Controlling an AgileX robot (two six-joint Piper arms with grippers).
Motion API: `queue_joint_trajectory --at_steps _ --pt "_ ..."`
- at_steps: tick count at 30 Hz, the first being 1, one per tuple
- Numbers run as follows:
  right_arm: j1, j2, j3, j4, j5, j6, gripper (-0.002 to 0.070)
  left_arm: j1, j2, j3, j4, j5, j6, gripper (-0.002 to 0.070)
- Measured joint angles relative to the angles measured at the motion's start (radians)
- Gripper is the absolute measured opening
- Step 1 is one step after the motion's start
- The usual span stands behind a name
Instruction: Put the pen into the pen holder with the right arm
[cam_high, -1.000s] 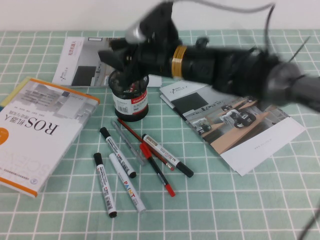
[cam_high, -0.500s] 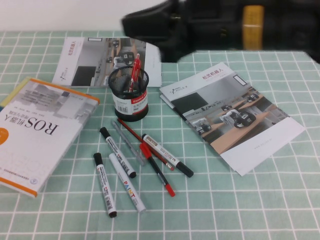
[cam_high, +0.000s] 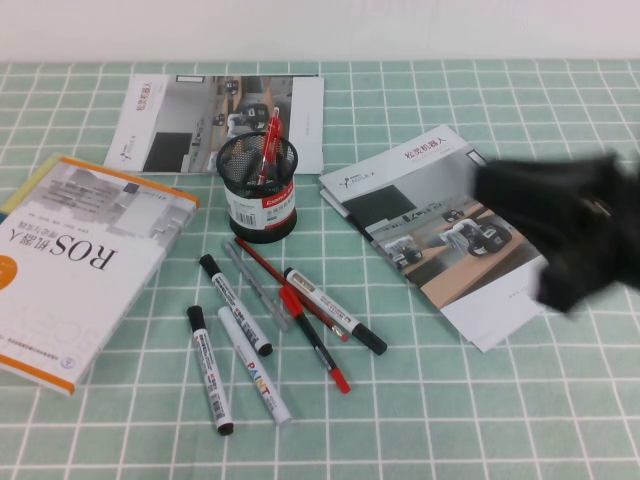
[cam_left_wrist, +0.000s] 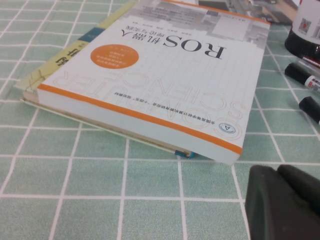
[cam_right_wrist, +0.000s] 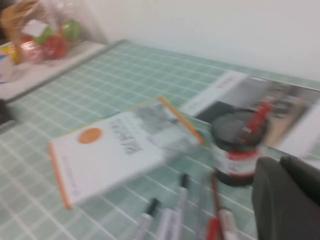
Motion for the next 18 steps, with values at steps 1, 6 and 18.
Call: queue_joint_trajectory --at_steps 1,6,18 --pt "0.000 -0.038 0.038 0.000 0.025 0.000 -0.0018 0.000 0.000 0.000 0.000 0.000 0.000 -0.0004" --pt "0.000 -0.174 0.196 0.006 0.134 0.000 -0.0019 0.000 0.000 0.000 0.000 0.000 0.000 -0.0004" --pt "-0.137 -0.391 0.527 0.012 0.191 0.000 -0.0018 0.000 0.000 0.000 0.000 0.000 0.000 -0.0004"
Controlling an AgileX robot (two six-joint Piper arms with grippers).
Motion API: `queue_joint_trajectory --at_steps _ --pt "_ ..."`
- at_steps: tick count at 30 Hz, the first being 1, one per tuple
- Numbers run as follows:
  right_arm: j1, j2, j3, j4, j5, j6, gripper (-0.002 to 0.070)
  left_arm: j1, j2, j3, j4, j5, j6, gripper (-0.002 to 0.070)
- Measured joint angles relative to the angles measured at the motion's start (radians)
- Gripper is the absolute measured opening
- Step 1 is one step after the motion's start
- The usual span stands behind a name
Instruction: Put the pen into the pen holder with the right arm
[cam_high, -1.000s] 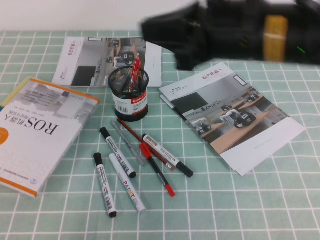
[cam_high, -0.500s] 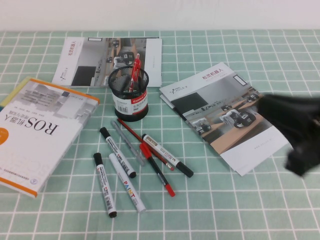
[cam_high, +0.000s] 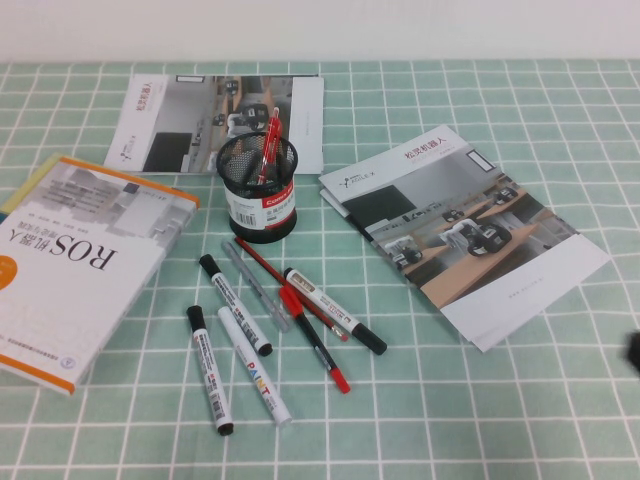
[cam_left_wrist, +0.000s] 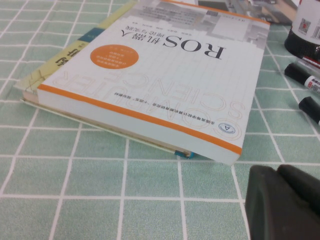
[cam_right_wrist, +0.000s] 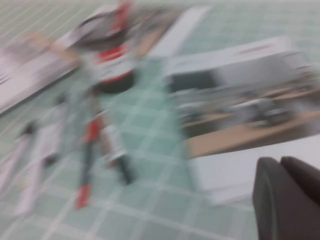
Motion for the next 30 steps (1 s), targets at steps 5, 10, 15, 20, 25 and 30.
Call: queue_joint_trajectory --at_steps 5,10,15,20,25,30 --pt "-0.163 -0.236 0.112 0.004 0.020 0.000 -0.0019 0.000 0.000 0.000 0.000 0.000 0.000 -0.0004" --pt "-0.202 -0.440 0.201 0.004 0.085 0.000 -0.0019 0.000 0.000 0.000 0.000 0.000 0.000 -0.0004" --pt "-0.211 -0.565 0.257 0.006 0.123 0.000 -0.0019 0.000 0.000 0.000 0.000 0.000 0.000 -0.0004" --pt "-0.213 -0.588 0.260 0.008 0.123 0.000 -0.0019 0.000 0.000 0.000 0.000 0.000 0.000 -0.0004" --pt "-0.213 -0.588 0.260 0.008 0.123 0.000 -0.0019 0.000 0.000 0.000 0.000 0.000 0.000 -0.0004" --pt "-0.213 -0.588 0.260 0.010 0.151 -0.002 -0.0019 0.000 0.000 0.000 0.000 0.000 0.000 -0.0004"
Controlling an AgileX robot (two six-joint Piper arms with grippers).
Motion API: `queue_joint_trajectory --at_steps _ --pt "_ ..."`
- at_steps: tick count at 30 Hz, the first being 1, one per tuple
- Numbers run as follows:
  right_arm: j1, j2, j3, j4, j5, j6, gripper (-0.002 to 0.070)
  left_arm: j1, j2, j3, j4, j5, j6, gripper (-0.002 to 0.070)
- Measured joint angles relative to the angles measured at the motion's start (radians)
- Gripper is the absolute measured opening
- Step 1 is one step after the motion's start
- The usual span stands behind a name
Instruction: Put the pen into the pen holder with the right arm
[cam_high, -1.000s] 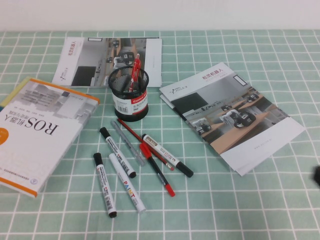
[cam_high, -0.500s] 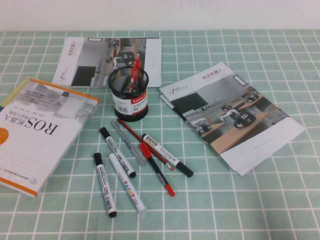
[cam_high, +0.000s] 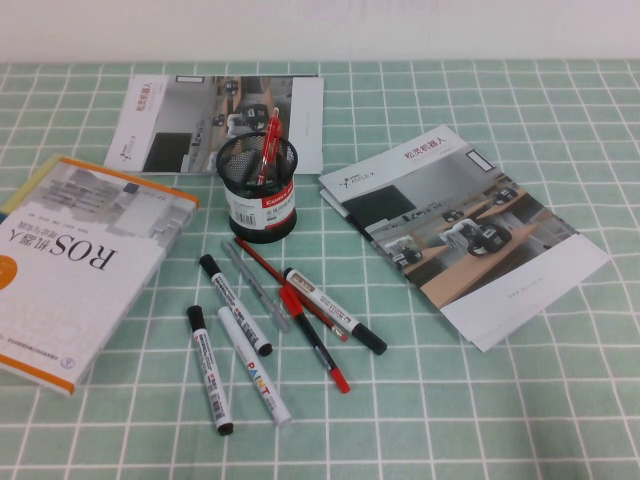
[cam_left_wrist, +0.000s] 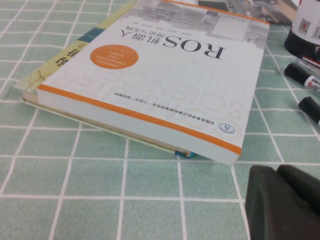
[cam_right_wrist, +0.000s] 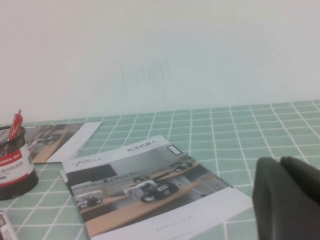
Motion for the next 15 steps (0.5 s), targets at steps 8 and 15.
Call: queue_joint_trajectory --at_steps 8,15 --pt "0.000 0.000 0.002 0.000 -0.033 0.002 -0.0019 0.000 0.000 0.000 0.000 0.000 0.000 -0.0004" --pt "0.000 0.000 -0.001 0.418 -0.013 -0.474 -0.0019 0.000 0.000 0.000 0.000 0.000 0.000 -0.0004"
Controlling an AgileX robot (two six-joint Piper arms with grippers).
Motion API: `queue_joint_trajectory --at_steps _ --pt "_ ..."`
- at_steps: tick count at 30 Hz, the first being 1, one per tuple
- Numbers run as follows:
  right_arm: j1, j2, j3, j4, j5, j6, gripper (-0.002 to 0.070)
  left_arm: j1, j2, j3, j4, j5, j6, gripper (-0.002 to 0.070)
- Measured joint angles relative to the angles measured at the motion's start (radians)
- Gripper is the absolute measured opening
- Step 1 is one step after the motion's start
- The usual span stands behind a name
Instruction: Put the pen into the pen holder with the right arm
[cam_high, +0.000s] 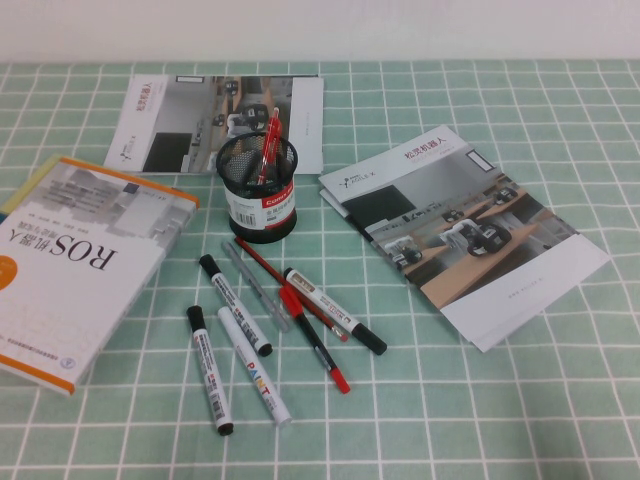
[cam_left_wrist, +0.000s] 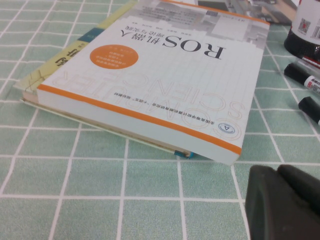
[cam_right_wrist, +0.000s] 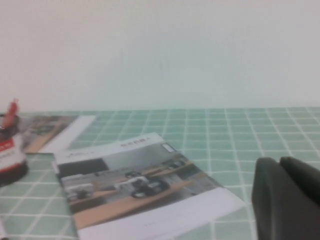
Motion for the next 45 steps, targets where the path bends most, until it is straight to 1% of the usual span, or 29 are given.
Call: queue_joint_trajectory --at_steps 2,5,8,9,11,16,22,45 --pt "0.000 0.000 -0.008 0.333 0.044 -0.354 -0.0019 0.000 0.000 0.000 0.000 0.000 0.000 -0.0004" --pt "0.000 0.000 -0.016 0.804 0.151 -0.824 -0.0019 0.000 0.000 0.000 0.000 0.000 0.000 -0.0004" --pt "-0.001 0.000 -0.016 1.127 0.274 -1.163 -0.0019 0.000 0.000 0.000 0.000 0.000 0.000 -0.0004" --pt "-0.001 0.000 -0.013 1.196 0.291 -1.226 -0.0019 0.000 0.000 0.000 0.000 0.000 0.000 -0.0004" --pt "-0.001 0.000 -0.003 1.276 0.305 -1.315 -0.0019 0.000 0.000 0.000 0.000 0.000 0.000 -0.0004" --pt "-0.001 0.000 0.001 1.330 0.313 -1.368 -0.0019 0.000 0.000 0.000 0.000 0.000 0.000 -0.0004" --pt "-0.001 0.000 0.001 1.306 0.328 -1.375 -0.0019 0.000 0.000 0.000 0.000 0.000 0.000 -0.0004" --pt "-0.001 0.000 0.001 1.306 0.331 -1.375 -0.0019 0.000 0.000 0.000 0.000 0.000 0.000 -0.0004"
